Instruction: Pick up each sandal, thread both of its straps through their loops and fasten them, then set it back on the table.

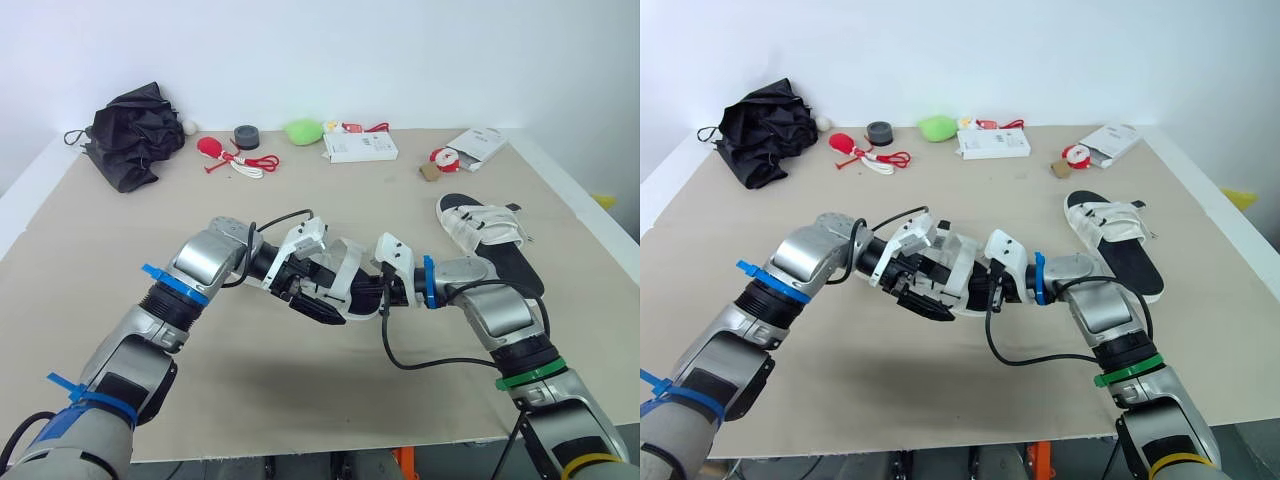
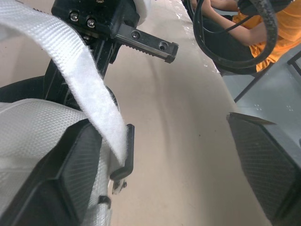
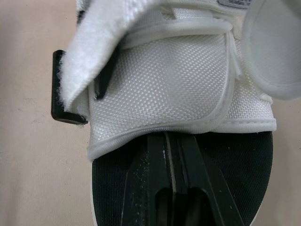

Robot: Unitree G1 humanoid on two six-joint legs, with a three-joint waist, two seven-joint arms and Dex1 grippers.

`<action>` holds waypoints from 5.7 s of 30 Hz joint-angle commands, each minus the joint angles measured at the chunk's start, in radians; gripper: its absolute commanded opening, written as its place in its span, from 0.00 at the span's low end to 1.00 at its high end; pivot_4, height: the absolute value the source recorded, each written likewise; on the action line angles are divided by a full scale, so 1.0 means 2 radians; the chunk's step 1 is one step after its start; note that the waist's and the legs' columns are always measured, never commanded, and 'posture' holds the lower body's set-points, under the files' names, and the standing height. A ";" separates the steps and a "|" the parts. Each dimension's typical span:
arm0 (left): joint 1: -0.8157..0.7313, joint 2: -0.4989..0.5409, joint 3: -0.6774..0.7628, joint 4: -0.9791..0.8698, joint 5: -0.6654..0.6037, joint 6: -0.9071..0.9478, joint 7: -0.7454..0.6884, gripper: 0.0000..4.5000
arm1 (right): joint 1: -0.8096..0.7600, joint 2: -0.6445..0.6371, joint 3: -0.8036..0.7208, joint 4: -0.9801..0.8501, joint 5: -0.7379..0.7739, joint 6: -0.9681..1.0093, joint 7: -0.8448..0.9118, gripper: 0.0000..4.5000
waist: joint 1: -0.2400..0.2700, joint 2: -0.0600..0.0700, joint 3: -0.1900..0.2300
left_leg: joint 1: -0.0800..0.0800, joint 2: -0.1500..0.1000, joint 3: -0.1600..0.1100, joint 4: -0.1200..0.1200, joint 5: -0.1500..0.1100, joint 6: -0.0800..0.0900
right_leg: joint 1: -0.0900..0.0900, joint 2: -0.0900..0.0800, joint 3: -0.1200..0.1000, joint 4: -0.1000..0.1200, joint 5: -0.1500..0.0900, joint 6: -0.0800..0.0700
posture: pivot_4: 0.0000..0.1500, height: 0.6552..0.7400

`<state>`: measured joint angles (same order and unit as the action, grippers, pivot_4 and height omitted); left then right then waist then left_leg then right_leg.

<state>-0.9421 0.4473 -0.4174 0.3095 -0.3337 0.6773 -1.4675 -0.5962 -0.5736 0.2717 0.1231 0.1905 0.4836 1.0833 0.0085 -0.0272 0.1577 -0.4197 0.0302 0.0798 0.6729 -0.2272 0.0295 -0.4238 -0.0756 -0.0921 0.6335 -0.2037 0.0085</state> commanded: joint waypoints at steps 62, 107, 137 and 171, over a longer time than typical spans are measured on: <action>0.201 0.004 0.076 -0.246 -0.092 0.096 0.239 0.89 | 0.028 -0.005 0.011 0.021 -0.022 0.015 -0.007 0.00 | 0.001 0.000 0.000 | 0.000 0.000 0.000 0.000 0.001 -0.001 | 0.000 -0.001 0.000 0.000 0.000 0.000 | 1.00 1.00; 0.083 0.004 0.147 -0.197 -0.293 0.331 0.176 0.01 | 0.015 -0.011 0.014 0.034 -0.027 0.008 0.003 0.00 | 0.000 0.000 0.000 | 0.000 0.000 -0.001 -0.002 0.000 -0.002 | 0.000 0.001 0.000 0.000 -0.001 0.000 | 1.00 1.00; -0.055 -0.123 0.316 0.137 -0.276 0.423 0.318 0.01 | 0.030 -0.009 0.011 0.020 -0.023 0.010 -0.009 0.00 | 0.001 -0.001 0.000 | 0.002 -0.001 -0.001 -0.001 0.001 -0.001 | 0.003 -0.001 0.000 0.000 0.002 0.003 | 1.00 1.00; -0.124 -0.168 0.389 0.379 -0.159 0.204 0.465 0.73 | 0.047 -0.012 0.004 -0.003 -0.018 0.028 -0.016 0.00 | 0.003 -0.002 -0.001 | 0.003 -0.004 -0.002 -0.001 0.001 -0.001 | 0.005 -0.008 -0.005 -0.002 0.003 0.005 | 1.00 1.00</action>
<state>-1.1527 0.1147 0.2792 1.0221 -0.6270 1.1134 -0.6336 -0.5394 -0.5808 0.2367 0.0814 0.1888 0.5011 1.0450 0.0151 -0.0308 0.1555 -0.4139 0.0229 0.0761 0.6707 -0.2248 0.0274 -0.4136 -0.0922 -0.1026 0.6292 -0.1984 0.0181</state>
